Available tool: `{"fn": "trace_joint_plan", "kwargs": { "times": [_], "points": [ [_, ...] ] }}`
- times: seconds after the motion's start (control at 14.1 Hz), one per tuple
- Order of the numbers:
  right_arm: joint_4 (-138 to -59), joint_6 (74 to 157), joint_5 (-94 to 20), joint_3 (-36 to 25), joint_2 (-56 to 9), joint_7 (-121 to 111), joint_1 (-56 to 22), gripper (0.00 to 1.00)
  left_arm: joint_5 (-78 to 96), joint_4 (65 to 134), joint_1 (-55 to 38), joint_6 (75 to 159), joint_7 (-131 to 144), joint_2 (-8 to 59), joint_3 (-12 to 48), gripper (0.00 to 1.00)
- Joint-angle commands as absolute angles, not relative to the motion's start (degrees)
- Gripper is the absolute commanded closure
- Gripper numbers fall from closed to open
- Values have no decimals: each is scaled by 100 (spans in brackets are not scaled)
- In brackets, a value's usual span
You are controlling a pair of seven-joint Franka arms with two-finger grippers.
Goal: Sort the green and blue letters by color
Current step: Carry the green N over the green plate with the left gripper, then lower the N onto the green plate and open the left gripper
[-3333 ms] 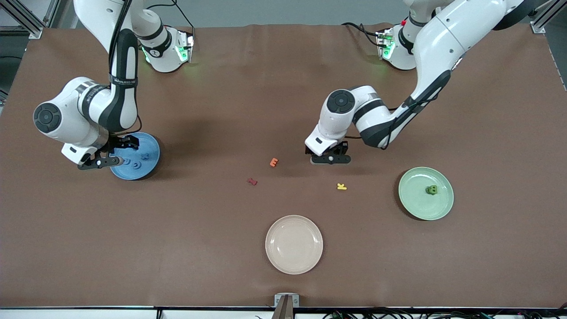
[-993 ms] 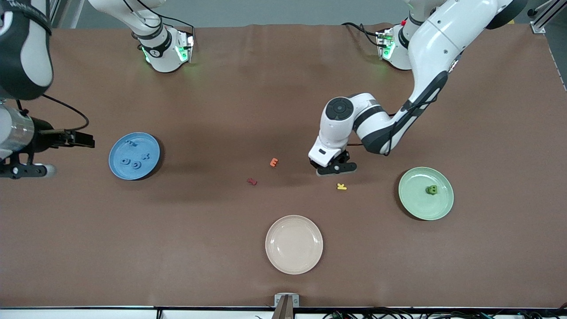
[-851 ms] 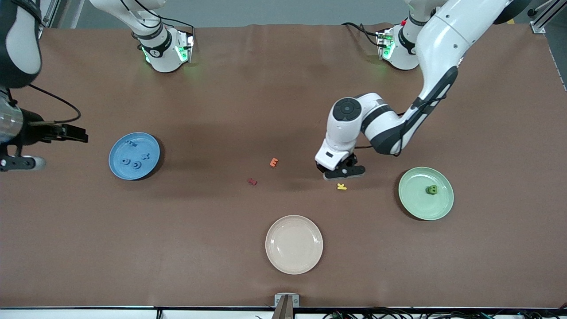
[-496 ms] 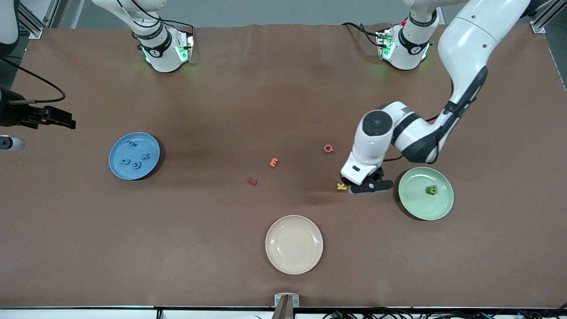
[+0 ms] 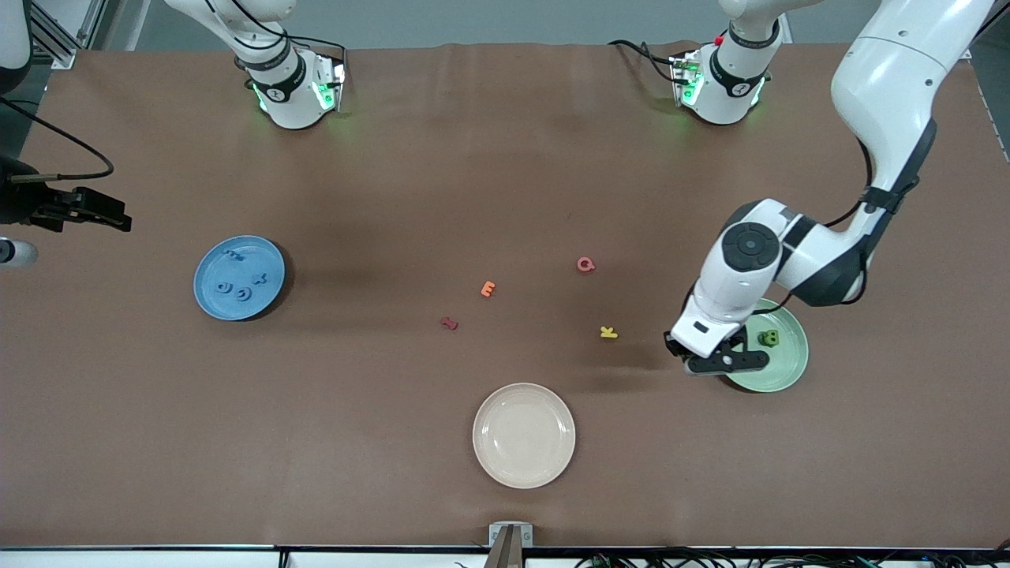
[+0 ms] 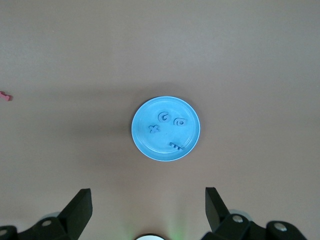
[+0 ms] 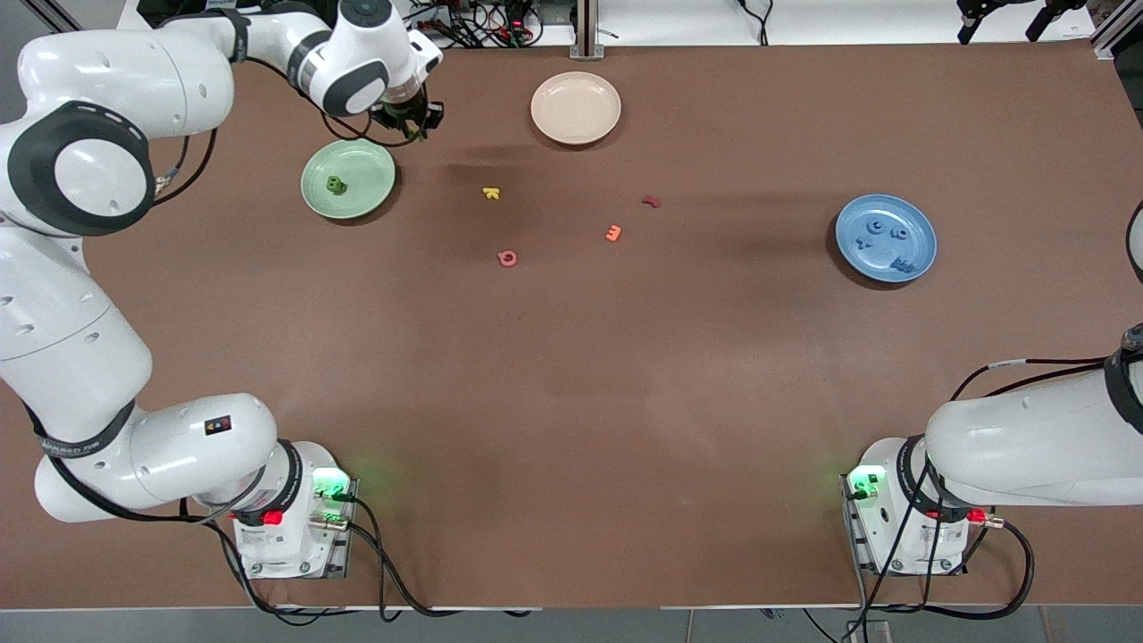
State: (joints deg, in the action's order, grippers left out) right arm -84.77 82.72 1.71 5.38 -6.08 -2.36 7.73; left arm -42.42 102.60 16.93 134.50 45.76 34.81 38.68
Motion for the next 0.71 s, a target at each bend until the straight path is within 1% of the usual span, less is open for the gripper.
{"fn": "trace_joint_plan", "kwargs": {
  "times": [0.0, 0.21, 0.35, 0.5, 0.64],
  "points": [
    [-8385, 8262, 290, 668, -536, -219, 914, 0, -4254, 10213, 1898, 13289, 4351, 3392, 3902, 100],
    [-8104, 8244, 281, 659, -729, -176, 932, 0, -4254, 10292, 2196, 13280, 4307, 3498, 3902, 100],
    [-8086, 8235, 290, 659, -738, -167, 897, 0, -4254, 10388, 2416, 13280, 4115, 3516, 3902, 100],
    [-8121, 8096, 176, 677, -756, -141, 896, 0, -4254, 10494, 2618, 13280, 3974, 3489, 3902, 100],
    [-8139, 7780, 185, 677, -756, -149, 879, 0, -4254, 10529, 2759, 13280, 3780, 3489, 3902, 100]
  ]
}}
